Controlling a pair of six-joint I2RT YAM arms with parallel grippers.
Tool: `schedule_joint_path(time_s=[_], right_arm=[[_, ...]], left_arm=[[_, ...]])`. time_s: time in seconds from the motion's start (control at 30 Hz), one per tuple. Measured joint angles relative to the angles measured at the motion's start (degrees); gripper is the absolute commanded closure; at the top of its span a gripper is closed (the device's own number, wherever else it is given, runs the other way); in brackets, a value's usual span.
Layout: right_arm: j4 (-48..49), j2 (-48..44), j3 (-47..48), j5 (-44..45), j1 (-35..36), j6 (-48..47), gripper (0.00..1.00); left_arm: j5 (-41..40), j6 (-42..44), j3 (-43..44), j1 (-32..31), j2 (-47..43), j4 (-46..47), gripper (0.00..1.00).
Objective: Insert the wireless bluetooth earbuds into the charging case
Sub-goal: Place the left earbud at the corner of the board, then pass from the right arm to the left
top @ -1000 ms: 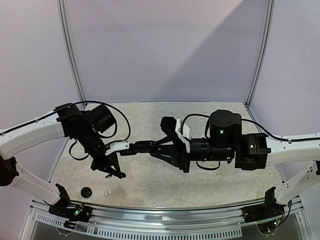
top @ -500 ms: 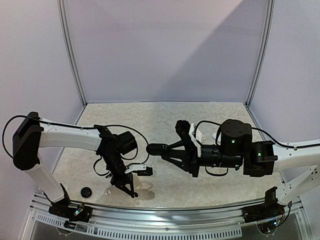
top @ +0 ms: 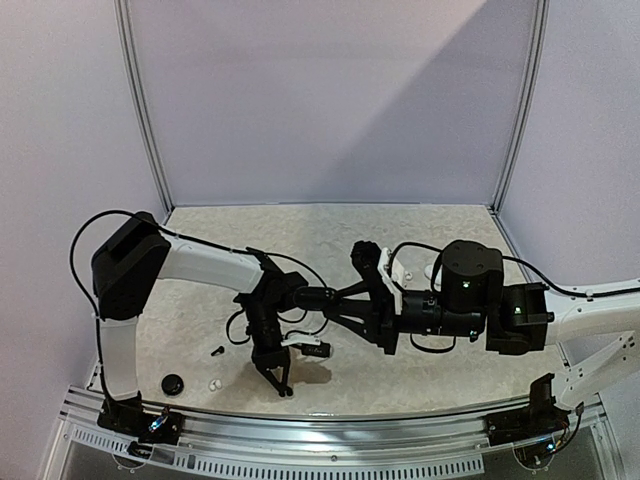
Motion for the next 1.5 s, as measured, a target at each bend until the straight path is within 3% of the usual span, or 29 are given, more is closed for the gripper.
schedule_joint_path(time_s=[0.27, 0.43, 0.57, 0.7, 0.93, 1.03, 1.13, 1.3, 1.5], right_arm=[[0.02, 0.0, -0.07, 0.13, 0.0, -0.31, 1.0], [-0.02, 0.0, -0.07, 0.13, 0.0, -0.44, 1.0], [-0.39, 0.0, -0.07, 0.13, -0.04, -0.46, 1.0], [-0.26, -0.02, -0.07, -0.59, -1.07, -0.46, 1.0], [1.7, 0.9, 2.25, -4.42, -3.23, -2.21, 1.0], [3.8, 3.93, 6.14, -7.61, -3.26, -3.37, 1.0], [6.01, 7.15, 9.51, -10.75, -3.23, -4.31, 1.0], [8.28, 11.43, 14.71, -14.95, -3.26, -4.57, 1.0], [10.95, 16.11, 21.0, -18.36, -3.26, -4.17, 1.0]], left_arm=[[-2.67, 2.34, 2.78, -0.33, 1.31, -2.19, 0.46], [-3.56, 4.35, 4.61, 0.11, 1.16, -4.0, 0.35], [-4.31, 7.67, 5.44, 1.55, -1.36, -5.38, 0.32], [-2.51, 13.68, 4.7, 5.49, -11.69, -8.9, 0.32], [10.78, 20.22, -2.58, 23.37, -43.1, -8.41, 0.33], [17.7, 11.85, -9.68, 23.85, -55.65, 2.29, 0.32], [23.06, -4.87, -19.74, 23.78, -65.57, 23.54, 0.3], [24.74, -21.31, -26.86, 23.34, -70.31, 47.65, 0.3], [22.88, -32.81, -29.49, 20.72, -70.14, 69.24, 0.4]])
